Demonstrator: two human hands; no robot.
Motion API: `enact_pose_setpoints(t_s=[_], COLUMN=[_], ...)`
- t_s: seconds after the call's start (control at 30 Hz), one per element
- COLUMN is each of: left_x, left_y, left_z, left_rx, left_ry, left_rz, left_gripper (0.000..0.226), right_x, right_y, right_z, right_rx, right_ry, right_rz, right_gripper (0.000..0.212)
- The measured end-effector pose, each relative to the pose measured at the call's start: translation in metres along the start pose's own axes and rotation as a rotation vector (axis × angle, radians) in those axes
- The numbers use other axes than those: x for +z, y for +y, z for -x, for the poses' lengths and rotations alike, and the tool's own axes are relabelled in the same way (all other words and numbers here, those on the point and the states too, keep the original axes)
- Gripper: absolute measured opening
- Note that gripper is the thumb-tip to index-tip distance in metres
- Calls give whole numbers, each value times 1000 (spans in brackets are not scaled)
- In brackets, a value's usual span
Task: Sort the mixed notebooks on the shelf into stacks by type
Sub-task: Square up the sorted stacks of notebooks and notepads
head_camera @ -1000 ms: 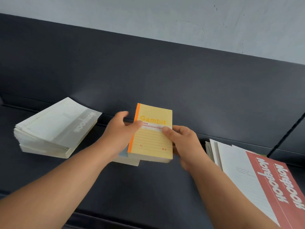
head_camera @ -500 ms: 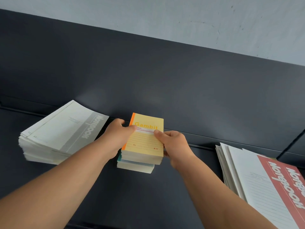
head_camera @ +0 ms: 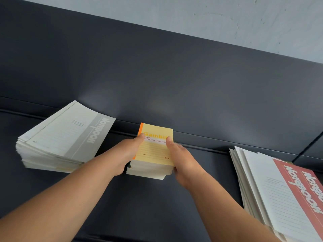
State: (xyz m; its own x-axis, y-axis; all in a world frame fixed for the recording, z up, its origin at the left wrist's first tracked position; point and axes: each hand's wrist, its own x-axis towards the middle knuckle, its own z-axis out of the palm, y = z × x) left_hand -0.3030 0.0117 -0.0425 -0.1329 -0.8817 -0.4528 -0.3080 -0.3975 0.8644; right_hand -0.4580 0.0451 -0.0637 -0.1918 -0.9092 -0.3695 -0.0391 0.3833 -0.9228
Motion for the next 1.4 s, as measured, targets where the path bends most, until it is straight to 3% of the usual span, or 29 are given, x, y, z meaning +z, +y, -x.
enact_pose_setpoints(t_s=[0.1, 0.33, 0.47, 0.5, 0.53, 0.6, 0.7, 0.73, 0.87, 1.0, 1.2, 1.4], left_x=[3, 2, -1, -1, -2, -7, -12, -12, -16, -13, -11, -8], left_y=[-1, -4, -4, -4, -5, -12, -30, -34, -54, -57, -57, -57], left_z=[-1, 2, 13, 17, 25, 37, 43, 43, 26, 22, 22, 18], left_rx=[-5, 36, 151, 204, 264, 342, 389, 392, 421, 511, 530, 547], left_ry=[-34, -98, -105, -112, -120, -126, -58, -2, 61, -5, -50, 27], left_rz=[49, 52, -50, -72, -87, -204, -487, -536, -575, -533, -561, -651], left_gripper=[43, 44, 83, 82, 75, 103, 122, 122, 105, 61, 56, 54], right_x=[5, -1, -8, -12, -16, -23, -30, -30, -27, -17, -13, -8], right_y=[2, 2, 7, 9, 12, 17, 30, 32, 38, 37, 35, 32], right_z=[1, 6, 18, 21, 24, 31, 33, 34, 35, 39, 43, 39], right_rx=[15, -26, -105, -132, -175, -255, -256, -251, -297, -395, -397, -319], right_ry=[-64, -87, -148, -157, -172, -202, -148, -109, -10, 21, 38, 90], right_rz=[-93, -56, -36, -19, 12, 123, 345, 410, 646, 748, 801, 893], right_gripper=[50, 48, 83, 90, 87, 78, 123, 126, 104, 51, 47, 41])
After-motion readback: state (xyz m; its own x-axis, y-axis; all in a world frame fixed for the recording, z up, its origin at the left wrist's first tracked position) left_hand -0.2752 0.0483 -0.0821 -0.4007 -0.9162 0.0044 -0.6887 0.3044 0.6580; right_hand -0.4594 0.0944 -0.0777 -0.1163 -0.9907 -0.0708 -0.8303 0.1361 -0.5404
